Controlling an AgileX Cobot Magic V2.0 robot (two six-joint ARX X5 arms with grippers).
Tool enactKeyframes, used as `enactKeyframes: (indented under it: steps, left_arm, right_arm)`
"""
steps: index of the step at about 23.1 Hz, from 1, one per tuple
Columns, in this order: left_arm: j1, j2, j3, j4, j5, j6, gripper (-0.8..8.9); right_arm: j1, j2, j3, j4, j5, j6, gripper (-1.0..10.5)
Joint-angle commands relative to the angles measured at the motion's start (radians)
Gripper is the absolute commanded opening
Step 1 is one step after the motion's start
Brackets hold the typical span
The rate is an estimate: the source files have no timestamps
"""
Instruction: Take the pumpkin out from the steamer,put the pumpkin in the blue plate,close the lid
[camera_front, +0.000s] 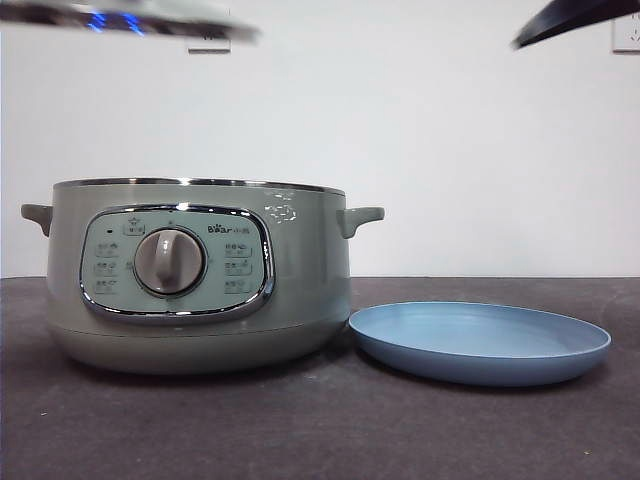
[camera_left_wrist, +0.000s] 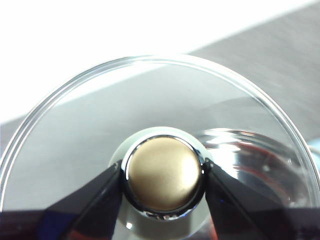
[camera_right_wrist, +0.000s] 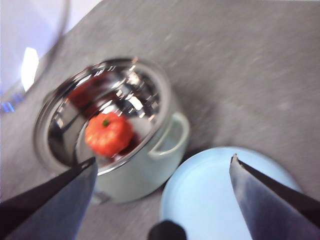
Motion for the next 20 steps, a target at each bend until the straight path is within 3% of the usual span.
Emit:
enactKeyframes:
  steps: [1, 8, 10, 12, 14, 16, 20]
  left_arm:
    - [0.001, -0.073, 0.016, 0.005, -0.089, 0.037, -0.08]
    - [0.001, -0.201, 0.016, -0.079, -0.286, 0.061, -0.08]
    - [0.001, -0.233, 0.016, -0.121, -0.351, 0.067, -0.08]
    - [0.001, -0.248, 0.016, -0.164, -0.362, 0.067, -0.08]
    - [0.001, -0.253, 0.016, -0.204, -0.363, 0.067, -0.08]
    - [0.001, -0.253, 0.016, -0.221, -0.367, 0.067, -0.08]
    - [0.001, -0.252, 0.016, -0.221, -0.366, 0.067, -0.08]
  right_arm:
    - [0.056, 0.081, 0.051, 0.005, -0.004, 0.003, 4.4]
    - [0.18, 0.336, 0.334, -0.156, 0.003, -0.066, 4.4]
    - [0.228, 0.463, 0.505, -0.268, 0.019, -0.095, 4.5]
    - [0.275, 0.57, 0.653, -0.354, 0.082, -0.111, 4.6]
    - [0.318, 0.676, 0.803, -0.428, 0.13, -0.111, 5.7]
    - [0.357, 0.767, 0.928, -0.474, 0.149, -0.119, 5.8]
    - [0.435, 0.902, 1.053, -0.515, 0.293, -0.154, 5.8]
